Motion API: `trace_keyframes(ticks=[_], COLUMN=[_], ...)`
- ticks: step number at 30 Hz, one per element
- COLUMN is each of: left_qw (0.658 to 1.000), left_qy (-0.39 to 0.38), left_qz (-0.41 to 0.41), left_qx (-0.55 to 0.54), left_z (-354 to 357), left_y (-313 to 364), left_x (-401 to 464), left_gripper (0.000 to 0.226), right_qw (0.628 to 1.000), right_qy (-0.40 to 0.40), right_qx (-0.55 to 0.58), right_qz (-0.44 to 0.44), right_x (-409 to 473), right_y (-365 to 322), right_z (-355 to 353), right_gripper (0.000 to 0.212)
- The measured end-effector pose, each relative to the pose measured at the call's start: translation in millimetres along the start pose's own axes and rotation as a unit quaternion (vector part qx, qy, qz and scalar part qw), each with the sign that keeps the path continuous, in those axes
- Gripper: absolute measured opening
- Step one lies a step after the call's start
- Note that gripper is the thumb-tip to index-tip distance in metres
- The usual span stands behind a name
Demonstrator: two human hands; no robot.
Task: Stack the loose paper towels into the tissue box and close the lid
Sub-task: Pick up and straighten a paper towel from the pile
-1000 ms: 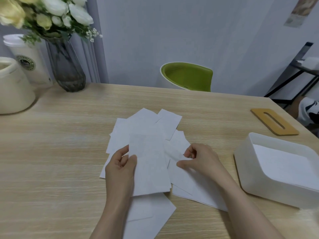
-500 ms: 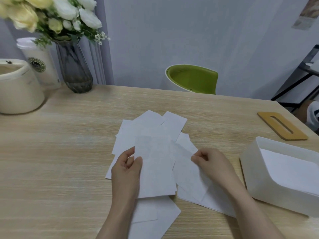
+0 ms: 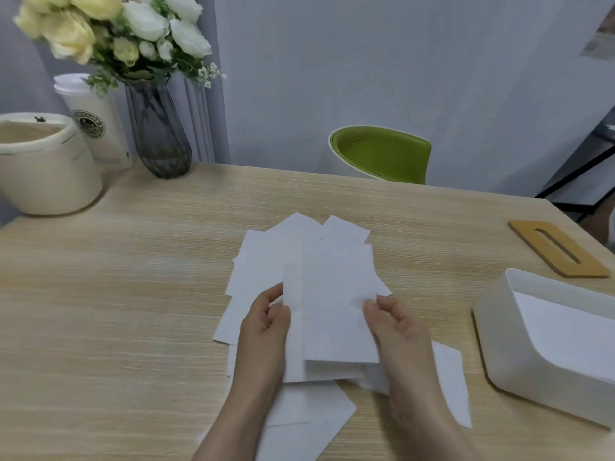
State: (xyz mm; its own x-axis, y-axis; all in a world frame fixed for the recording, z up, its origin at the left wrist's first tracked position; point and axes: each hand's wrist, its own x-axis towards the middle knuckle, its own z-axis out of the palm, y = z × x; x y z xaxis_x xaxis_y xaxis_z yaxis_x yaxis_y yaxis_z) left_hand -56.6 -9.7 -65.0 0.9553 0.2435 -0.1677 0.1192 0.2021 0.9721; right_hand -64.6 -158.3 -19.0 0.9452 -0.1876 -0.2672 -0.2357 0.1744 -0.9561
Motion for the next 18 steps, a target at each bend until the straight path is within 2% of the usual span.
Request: trace_keyframes(ticks=[7,18], left_qw=[0.998,0.997], left_qy=[0.006,-0.001], left_qz=[-0.022,-0.026], left_qx=[-0.053,-0.074], left_z=[-0.3,-1.7], left_y=[2.6,1.0], left_x=[-0.5,2.0], left_gripper=[0.026,0.024], right_qw=[0.992,0.991], right_qy=[0.006,-0.016], right_qx=[-0.113,-0.115], right_qz=[-0.051,-0.063], right_x=[-0.9,1.3], right_y=[16.8,18.1], right_z=[13.3,9.1], right_gripper=[0.008,0.006])
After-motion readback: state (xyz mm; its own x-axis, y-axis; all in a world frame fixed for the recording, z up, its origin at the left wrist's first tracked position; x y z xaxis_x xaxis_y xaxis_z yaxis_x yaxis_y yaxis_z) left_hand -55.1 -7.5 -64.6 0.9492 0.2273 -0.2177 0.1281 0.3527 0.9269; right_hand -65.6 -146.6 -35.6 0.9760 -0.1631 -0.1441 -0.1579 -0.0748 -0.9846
